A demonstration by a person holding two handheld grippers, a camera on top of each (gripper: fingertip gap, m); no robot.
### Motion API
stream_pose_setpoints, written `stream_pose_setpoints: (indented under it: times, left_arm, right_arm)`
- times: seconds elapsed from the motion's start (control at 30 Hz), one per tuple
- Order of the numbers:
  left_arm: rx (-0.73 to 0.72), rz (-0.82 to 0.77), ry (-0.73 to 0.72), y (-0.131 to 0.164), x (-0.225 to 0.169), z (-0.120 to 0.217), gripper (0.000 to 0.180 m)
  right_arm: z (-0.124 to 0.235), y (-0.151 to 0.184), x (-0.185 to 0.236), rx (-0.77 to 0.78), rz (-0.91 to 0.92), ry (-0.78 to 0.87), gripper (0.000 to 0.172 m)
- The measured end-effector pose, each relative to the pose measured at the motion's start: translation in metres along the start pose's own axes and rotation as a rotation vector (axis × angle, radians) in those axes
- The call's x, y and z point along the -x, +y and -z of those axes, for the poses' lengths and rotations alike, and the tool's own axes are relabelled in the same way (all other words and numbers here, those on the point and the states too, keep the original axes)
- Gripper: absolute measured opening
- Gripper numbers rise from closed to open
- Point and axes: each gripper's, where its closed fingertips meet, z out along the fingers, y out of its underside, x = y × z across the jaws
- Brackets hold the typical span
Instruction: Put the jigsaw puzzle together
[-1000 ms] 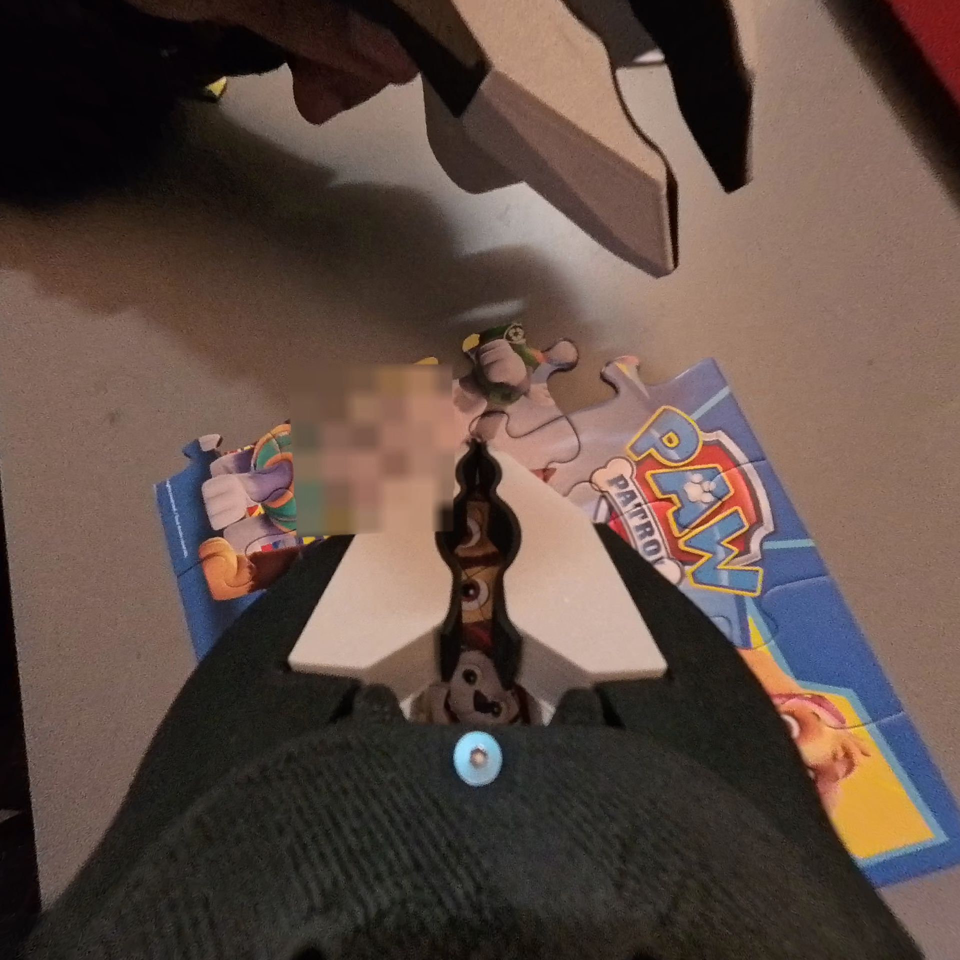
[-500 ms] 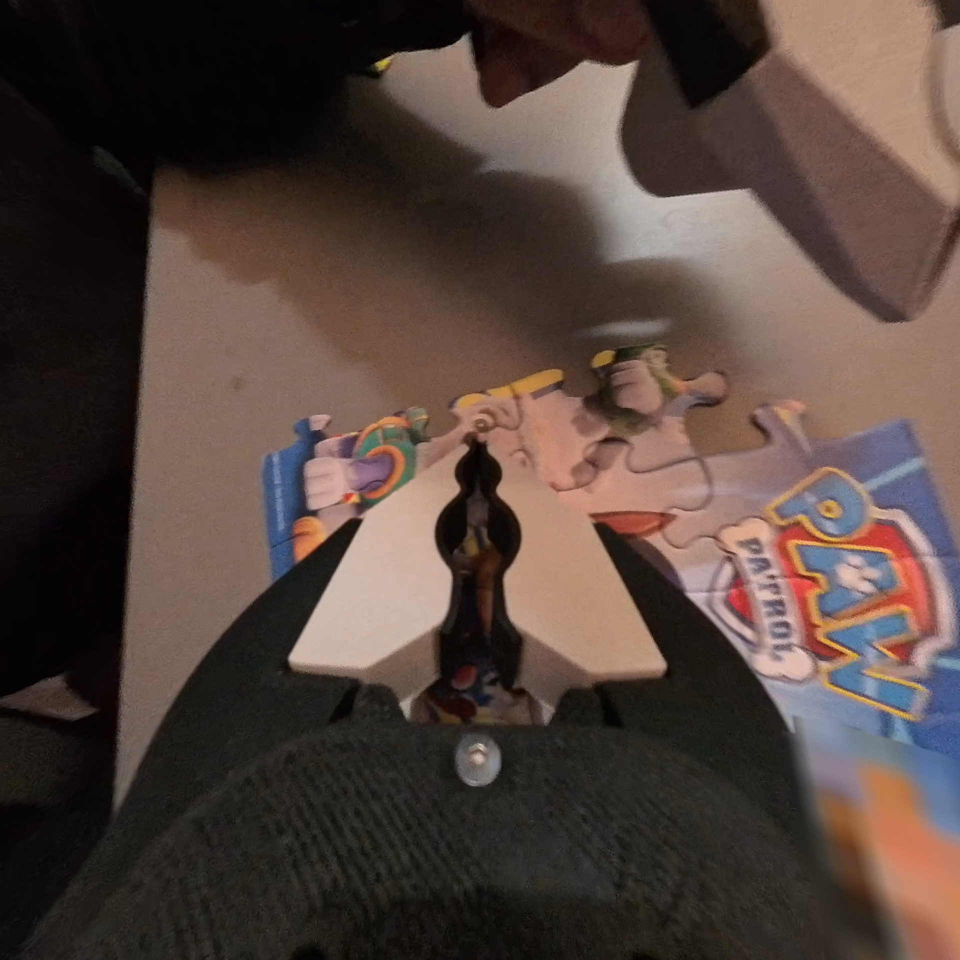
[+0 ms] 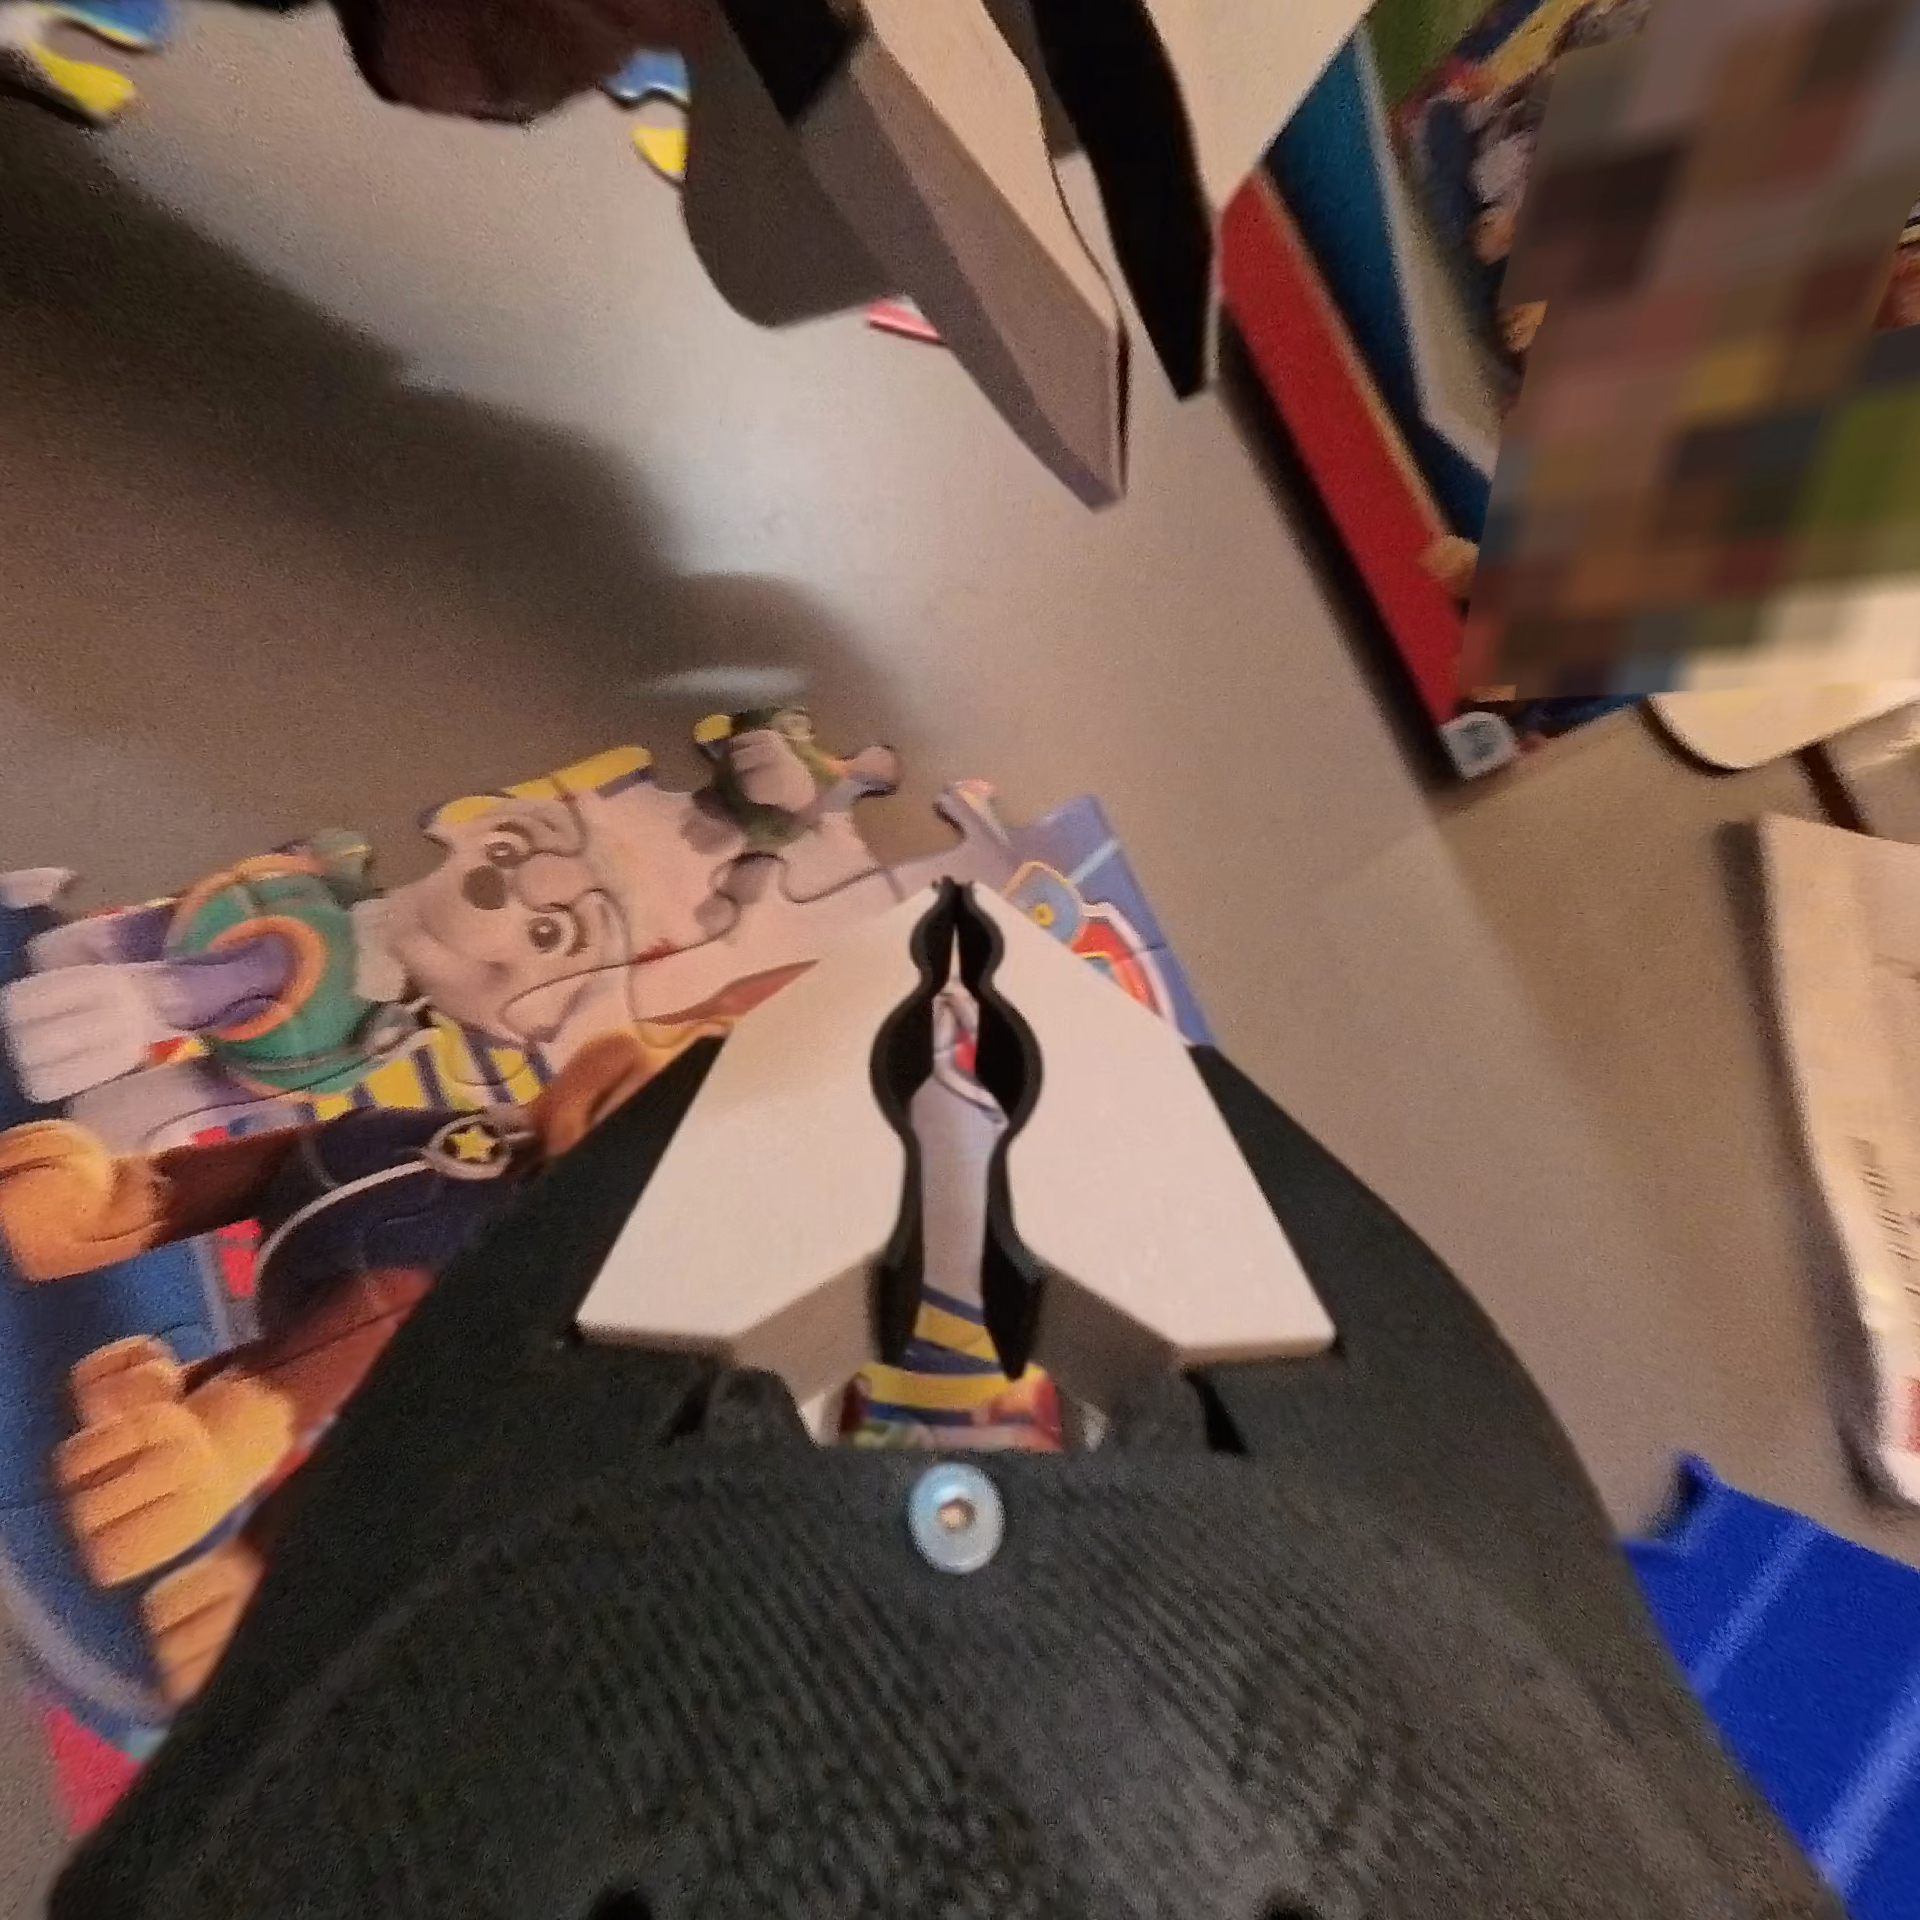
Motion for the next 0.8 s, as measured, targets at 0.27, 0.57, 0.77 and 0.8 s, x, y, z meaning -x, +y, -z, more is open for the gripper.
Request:
stream_pose_setpoints:
  times: [0.27, 0.57, 0.77, 0.8]
  left_arm:
    - [-0.191, 0.052, -0.061, -0.035, 0.028, 0.065, 0.026]
    - [-0.066, 0.127, -0.17, 0.067, 0.062, 0.165, 0.031]
    - [0.082, 0.135, -0.229, 0.163, 0.044, 0.197, 0.032]
    - [0.08, 0.137, -0.239, 0.17, 0.041, 0.201, 0.032]
  right_arm:
    - [0.028, -0.025, -0.023, -0.115, 0.113, 0.211, 0.0]
    - [0.043, -0.036, -0.024, -0.18, 0.133, 0.262, 0.0]
    - [0.046, -0.038, -0.019, -0.232, 0.099, 0.295, 0.0]
    - [0.047, -0.037, -0.019, -0.242, 0.081, 0.306, 0.0]
